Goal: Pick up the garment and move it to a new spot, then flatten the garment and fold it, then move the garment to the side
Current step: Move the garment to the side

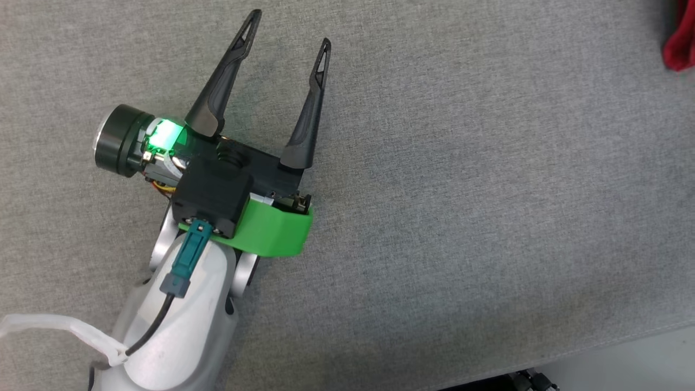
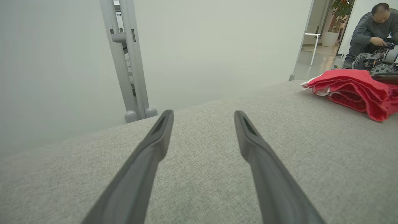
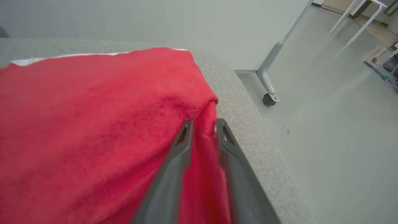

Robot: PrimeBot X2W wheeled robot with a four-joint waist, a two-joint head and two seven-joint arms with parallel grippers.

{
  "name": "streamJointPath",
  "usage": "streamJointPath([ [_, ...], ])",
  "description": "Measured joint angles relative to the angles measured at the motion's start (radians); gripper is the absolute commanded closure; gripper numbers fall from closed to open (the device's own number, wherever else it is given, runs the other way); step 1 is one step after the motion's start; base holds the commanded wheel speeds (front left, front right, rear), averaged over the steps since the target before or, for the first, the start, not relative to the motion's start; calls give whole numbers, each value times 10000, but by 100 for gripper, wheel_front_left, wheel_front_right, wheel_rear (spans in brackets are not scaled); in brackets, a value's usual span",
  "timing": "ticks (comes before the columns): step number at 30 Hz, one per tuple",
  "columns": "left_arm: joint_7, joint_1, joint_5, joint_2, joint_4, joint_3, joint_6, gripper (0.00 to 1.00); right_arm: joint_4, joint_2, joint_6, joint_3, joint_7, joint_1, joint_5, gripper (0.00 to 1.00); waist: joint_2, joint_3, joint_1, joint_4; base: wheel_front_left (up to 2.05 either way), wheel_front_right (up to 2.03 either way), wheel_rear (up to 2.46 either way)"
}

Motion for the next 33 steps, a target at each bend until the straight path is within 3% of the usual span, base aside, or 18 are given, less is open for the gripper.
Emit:
streamJointPath([
  [6, -13, 185, -140, 56, 171, 79, 148, 0, -481, 637, 0, -1655, -4, 729, -1083, 0, 0, -427, -1, -68, 0, 0, 0],
  [14, -75, 1285, -757, 155, 805, 443, 453, 0, -3007, 2336, 0, -3444, -8, 3197, -2596, 0, 0, -1522, -1, -306, 0, 0, 0],
  [24, -391, 2173, -1367, 54, 1747, 779, 796, 0, -6094, 4366, 0, -4291, -10, 6230, -3862, 0, 0, -3134, -1, -381, 0, 0, 0],
  [33, -623, 2989, -1904, 117, 2397, 1498, 1269, 0, -7981, 5693, -2, -4817, -10, 8335, -4640, 0, 0, -4306, -2, 104, 0, 0, 0],
])
